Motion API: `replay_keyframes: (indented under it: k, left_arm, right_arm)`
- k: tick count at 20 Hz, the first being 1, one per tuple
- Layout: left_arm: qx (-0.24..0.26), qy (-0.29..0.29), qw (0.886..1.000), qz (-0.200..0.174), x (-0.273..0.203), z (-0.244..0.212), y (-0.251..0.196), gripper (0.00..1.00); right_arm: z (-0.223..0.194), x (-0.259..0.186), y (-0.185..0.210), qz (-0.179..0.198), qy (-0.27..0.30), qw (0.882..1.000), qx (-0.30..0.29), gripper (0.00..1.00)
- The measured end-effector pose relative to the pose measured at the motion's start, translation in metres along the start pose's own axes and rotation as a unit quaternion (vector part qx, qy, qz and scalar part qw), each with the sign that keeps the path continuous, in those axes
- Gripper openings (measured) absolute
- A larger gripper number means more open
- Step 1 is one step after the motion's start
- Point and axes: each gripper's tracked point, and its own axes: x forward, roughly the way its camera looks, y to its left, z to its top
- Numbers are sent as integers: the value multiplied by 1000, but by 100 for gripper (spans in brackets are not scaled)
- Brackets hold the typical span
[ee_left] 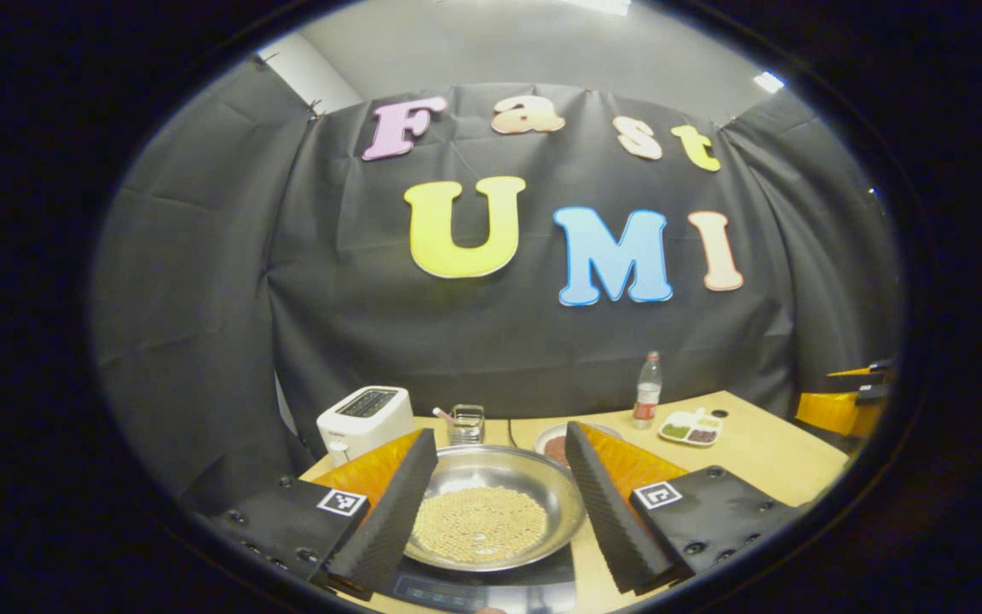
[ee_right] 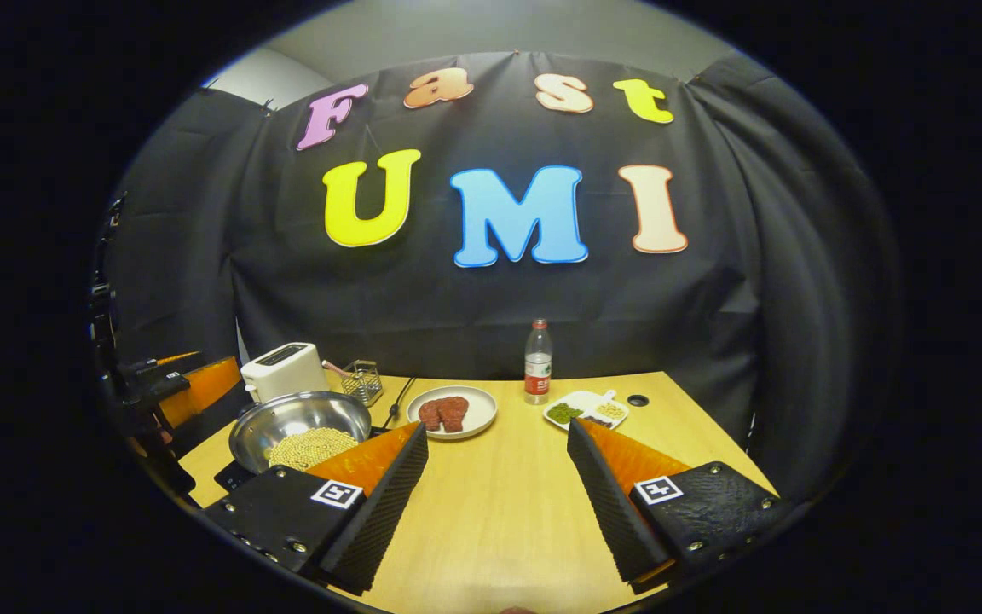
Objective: First push the handle of the pot to place it horizontally, then grasp the pot with both hands and set it on the induction cooktop.
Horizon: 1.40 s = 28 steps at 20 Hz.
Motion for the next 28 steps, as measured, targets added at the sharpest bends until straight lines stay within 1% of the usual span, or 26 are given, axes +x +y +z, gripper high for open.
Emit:
replay_keyframes:
  k: [2,3,7,8,11,14,15,16,17,20,22,28]
  left_arm:
    - [-10,-22,1000,-4,-27,16,-32,98]
    - [-13,-34,999,-6,-41,24,-45,100]
    - [-16,-70,997,-2,-96,59,-79,100]
    - [-14,-76,997,-2,-108,67,-84,100]
    - [-11,-85,996,1,-137,75,-93,91]
    - [-7,-95,995,-2,-168,86,-97,91]
    - [-4,-98,995,-1,-171,86,-96,91]
    - [-4,-96,995,-2,-174,86,-95,98]
    - [-7,-98,995,-4,-177,87,-95,98]
    - [-16,-106,994,-5,-181,95,-87,98]
    - [-16,-115,993,-5,-182,102,-81,98]
    - [-20,-119,993,-16,-182,104,-73,98]
  right_arm:
    - [10,-26,-24,2,-18,1000,2,100]
    - [15,-36,-33,5,-28,1000,-2,100]
    - [26,-80,-53,22,-49,998,-22,100]
    - [30,-90,-55,27,-55,998,-25,100]
    - [40,-114,-58,30,-79,996,-33,100]
    - [46,-130,-55,27,-101,994,-29,100]
    - [47,-133,-55,22,-105,994,-24,100]
    - [47,-135,-55,19,-103,994,-17,100]
    - [46,-138,-50,23,-104,994,-12,100]
    - [53,-138,-45,18,-112,993,-9,100]
    - [58,-142,-36,20,-120,993,-8,100]
    - [61,-144,-24,17,-128,992,-12,100]
